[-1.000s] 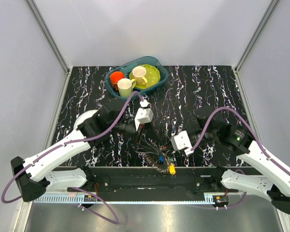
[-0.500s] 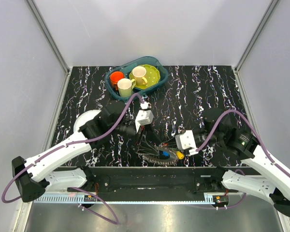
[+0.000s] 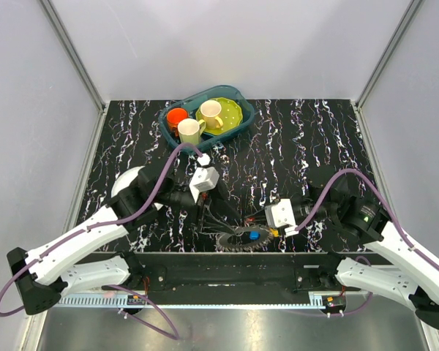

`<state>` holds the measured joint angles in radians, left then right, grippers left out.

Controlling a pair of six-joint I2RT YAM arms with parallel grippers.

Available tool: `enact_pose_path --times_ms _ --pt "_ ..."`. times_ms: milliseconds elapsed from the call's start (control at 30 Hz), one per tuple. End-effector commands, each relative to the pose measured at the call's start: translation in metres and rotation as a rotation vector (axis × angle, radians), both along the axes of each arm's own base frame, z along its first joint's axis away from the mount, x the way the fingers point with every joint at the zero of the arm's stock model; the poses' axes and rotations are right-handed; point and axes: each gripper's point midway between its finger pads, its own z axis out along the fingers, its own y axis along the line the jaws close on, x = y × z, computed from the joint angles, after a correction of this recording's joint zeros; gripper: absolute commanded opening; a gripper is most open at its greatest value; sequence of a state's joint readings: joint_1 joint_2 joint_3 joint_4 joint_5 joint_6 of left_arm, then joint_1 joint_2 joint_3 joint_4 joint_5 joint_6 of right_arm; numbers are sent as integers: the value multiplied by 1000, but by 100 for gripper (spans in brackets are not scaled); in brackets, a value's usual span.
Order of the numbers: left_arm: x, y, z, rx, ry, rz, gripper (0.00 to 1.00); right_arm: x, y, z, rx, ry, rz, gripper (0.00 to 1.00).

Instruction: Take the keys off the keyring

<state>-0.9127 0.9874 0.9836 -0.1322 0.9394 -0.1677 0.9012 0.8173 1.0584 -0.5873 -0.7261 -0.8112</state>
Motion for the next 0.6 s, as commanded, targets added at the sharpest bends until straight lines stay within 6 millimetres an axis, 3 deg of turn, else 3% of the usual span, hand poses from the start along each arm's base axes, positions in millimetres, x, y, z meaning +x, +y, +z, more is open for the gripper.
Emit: enact_pose_path --times_ms 0,400,567 --pt "-4 1 20 -80 -44 -14 48 1 4 26 87 -61 10 0" --pt "3 -2 15 -59 -48 14 50 -13 4 32 116 -67 87 0" --pt "5 -6 14 -49 -38 16 50 -5 7 40 142 -71 49 0"
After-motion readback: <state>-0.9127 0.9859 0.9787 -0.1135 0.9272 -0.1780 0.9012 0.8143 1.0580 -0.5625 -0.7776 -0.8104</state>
